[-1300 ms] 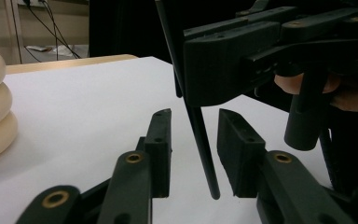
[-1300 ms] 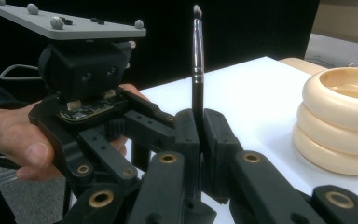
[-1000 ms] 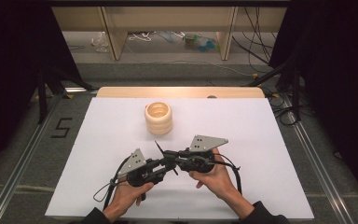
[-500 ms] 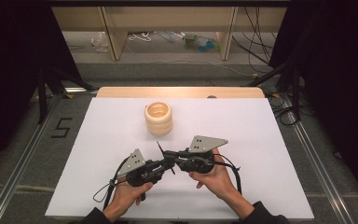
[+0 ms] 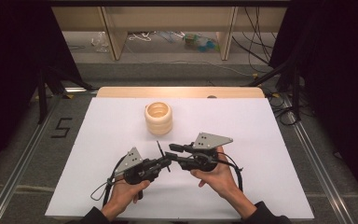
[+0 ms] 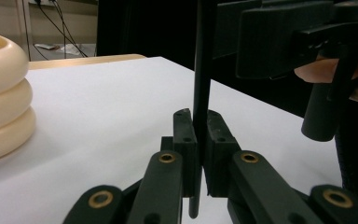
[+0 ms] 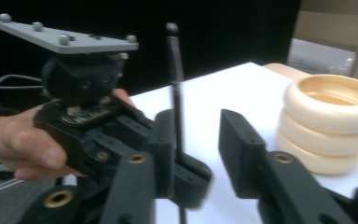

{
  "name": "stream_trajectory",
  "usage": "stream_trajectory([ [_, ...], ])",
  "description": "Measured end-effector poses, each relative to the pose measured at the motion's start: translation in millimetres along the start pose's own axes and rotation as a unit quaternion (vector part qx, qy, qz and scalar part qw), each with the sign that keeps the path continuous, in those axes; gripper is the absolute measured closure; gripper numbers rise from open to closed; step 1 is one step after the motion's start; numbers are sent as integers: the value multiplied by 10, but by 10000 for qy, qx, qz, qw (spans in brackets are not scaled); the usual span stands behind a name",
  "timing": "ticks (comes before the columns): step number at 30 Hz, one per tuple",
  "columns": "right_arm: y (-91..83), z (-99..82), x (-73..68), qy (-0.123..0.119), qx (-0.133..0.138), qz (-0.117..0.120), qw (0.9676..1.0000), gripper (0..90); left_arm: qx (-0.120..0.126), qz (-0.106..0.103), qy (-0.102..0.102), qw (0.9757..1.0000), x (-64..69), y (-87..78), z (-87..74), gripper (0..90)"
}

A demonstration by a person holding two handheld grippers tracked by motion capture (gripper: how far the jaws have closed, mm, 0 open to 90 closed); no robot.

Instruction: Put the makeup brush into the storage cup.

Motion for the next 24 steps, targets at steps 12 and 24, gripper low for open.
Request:
stream_trajectory([
  [12, -295, -118, 228, 275, -109, -680, 9972, 432, 9, 232, 36, 9997, -83, -56, 25, 851],
  [24, -645, -331, 389, 44, -411, -1468, 9883, 365, -8, 442, -8, 9990, -237, -149, 94, 851],
])
Point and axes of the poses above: each handheld gripper's, and its own axes: y roughly forward along the jaws, z roughly out of its top, x roughly to its right, the point moved 3 cm from there along y, roughly forward along the jaws, and after that the axes turned 10 degrees about -z, right-handed, at the moved point
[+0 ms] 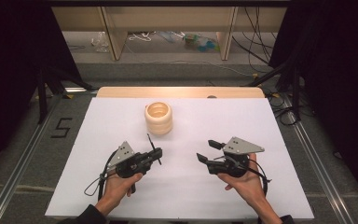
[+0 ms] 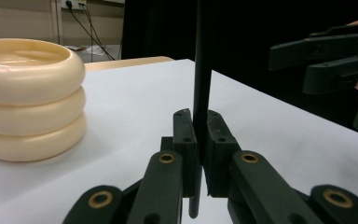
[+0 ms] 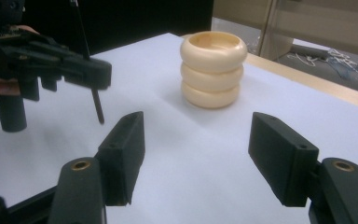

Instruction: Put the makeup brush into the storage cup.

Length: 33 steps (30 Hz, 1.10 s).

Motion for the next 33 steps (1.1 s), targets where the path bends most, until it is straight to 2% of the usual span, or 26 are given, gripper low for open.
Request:
stream_trajectory([
  [4, -87, -86, 50, -19, -80, -125, 9999, 332, -30, 82, 75, 9999, -41, -9, 28, 851],
  [5, -102, -99, 59, -9, -64, -163, 9998, 330, -9, 125, 42, 9999, -48, -11, 37, 851],
  [6, -118, -111, 67, 7, -81, -168, 9998, 327, -32, 121, 113, 9999, -68, -18, 49, 851],
  [8, -143, -134, 81, 41, -74, -189, 9998, 317, -4, 177, 78, 9998, -106, -34, 69, 851],
  [13, -189, -198, 113, 71, -111, -254, 9996, 290, 21, 413, 72, 9991, -254, -58, 136, 851],
  [14, -205, -212, 118, 35, -187, -274, 9994, 289, 19, 465, 83, 9989, -298, -55, 155, 851],
  [15, -216, -224, 131, -9, -140, -368, 9992, 287, 17, 508, 77, 9987, -323, -53, 165, 851],
  [19, -254, -261, 144, 29, -170, -375, 9991, 285, -14, 633, 54, 9980, -436, -29, 234, 851],
  [23, -281, -307, 160, 61, -231, -386, 9990, 285, 21, 723, 16, 9974, -537, -23, 347, 851],
  [29, -296, -335, 181, 76, -177, -473, 9987, 276, 80, 876, 175, 9960, -641, -37, 564, 851],
  [30, -289, -343, 166, 172, -165, -383, 9990, 276, 84, 900, 193, 9957, -654, -39, 598, 851],
  [33, -288, -358, 188, 152, -118, -470, 9987, 245, 140, 948, 239, 9951, -697, -38, 696, 851],
])
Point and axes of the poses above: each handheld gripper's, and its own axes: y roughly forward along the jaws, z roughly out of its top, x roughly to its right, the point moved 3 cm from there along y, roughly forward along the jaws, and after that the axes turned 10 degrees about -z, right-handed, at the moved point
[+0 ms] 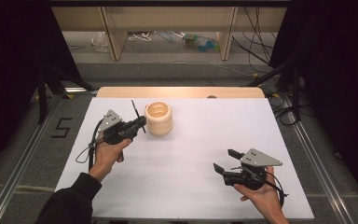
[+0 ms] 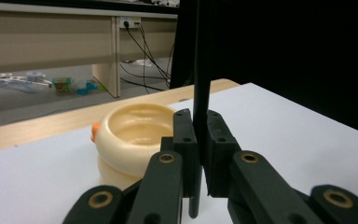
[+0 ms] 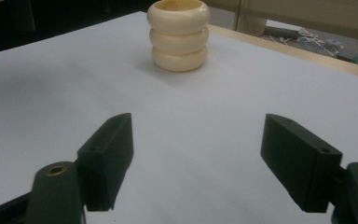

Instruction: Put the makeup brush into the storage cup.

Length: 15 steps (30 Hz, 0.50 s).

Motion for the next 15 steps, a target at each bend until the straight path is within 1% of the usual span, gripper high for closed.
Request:
stream_trajectory([
  [1, 0, -5, 3, 7, -5, -9, 10000, 233, -13, 5, 17, 10000, -20, 8, 25, 851],
  [2, -20, -14, 0, 22, -141, -6, 9999, 223, 4, 34, -18, 10000, -33, 19, 47, 851],
  [3, -18, -17, 11, -20, -86, -21, 10000, 217, 15, 49, -28, 10000, -47, 28, 68, 851],
  [5, -24, -28, 15, -40, -98, -41, 9999, 190, 60, 67, -67, 9999, -75, 47, 104, 851],
  [6, -23, -33, 19, -61, -57, -66, 9999, 189, 55, 80, -33, 9999, -88, 58, 119, 851],
  [8, -36, -47, 23, -96, -61, -56, 9999, 182, 23, 106, -3, 9999, -109, 81, 145, 851],
  [9, -42, -54, 26, -90, -71, -43, 9999, 181, 23, 121, -9, 9999, -119, 95, 158, 851],
  [10, -32, -61, 22, -46, 5, -25, 10000, 179, 37, 122, -15, 9999, -128, 111, 170, 850],
  [11, -47, -70, 28, -85, -76, -29, 9999, 169, 15, 122, -50, 9999, -134, 126, 177, 851],
  [13, -53, -85, 22, -71, -94, -43, 9999, 168, -39, 146, 31, 9999, -149, 157, 194, 850],
  [14, -52, -94, 29, -133, -107, -46, 9998, 167, -30, 227, 77, 9997, -169, 170, 206, 851],
  [15, -56, -101, 27, -115, -129, -58, 9998, 166, -50, 238, 109, 9996, -182, 182, 217, 850],
])
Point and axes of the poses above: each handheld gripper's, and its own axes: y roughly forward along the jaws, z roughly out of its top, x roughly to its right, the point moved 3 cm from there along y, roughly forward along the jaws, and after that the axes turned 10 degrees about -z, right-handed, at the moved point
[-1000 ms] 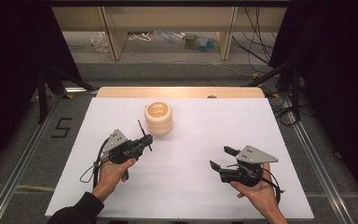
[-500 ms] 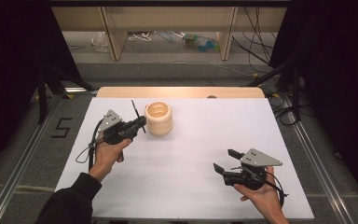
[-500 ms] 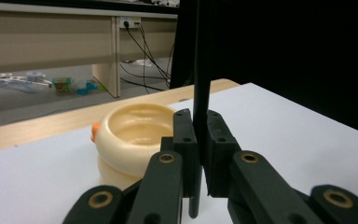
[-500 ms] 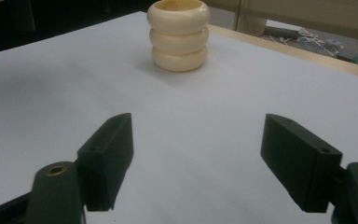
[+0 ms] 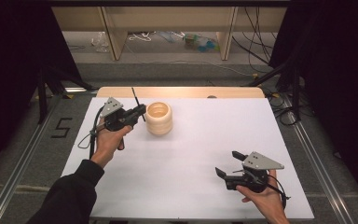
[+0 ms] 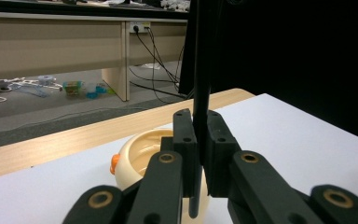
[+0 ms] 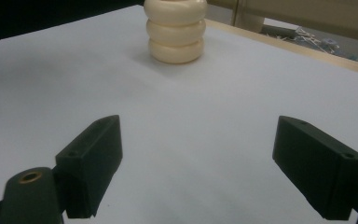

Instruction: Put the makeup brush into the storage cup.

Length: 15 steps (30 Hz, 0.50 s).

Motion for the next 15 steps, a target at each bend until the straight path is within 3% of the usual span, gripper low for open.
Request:
stream_trajectory([
  [5, -14, -27, 6, -54, -34, -35, 10000, 165, -18, 47, -49, 10000, -25, 68, 43, 850],
  [6, -16, -29, 5, -66, -26, -22, 10000, 165, -72, 1, 156, 9999, -56, 83, 61, 850],
  [7, -17, -30, 4, -74, -24, -18, 10000, 165, 33, -27, 221, 9997, -68, 114, 83, 851],
  [9, -15, -32, -4, -68, -21, -20, 10000, 166, 35, -29, 57, 10000, -42, 141, 104, 850],
  [11, -23, -33, -8, -105, -93, -31, 9999, 166, 19, -28, 196, 9998, -59, 177, 136, 850],
  [15, -7, -36, -25, -117, -81, 24, 9999, 169, -43, -6, 190, 9998, -66, 248, 164, 850],
])
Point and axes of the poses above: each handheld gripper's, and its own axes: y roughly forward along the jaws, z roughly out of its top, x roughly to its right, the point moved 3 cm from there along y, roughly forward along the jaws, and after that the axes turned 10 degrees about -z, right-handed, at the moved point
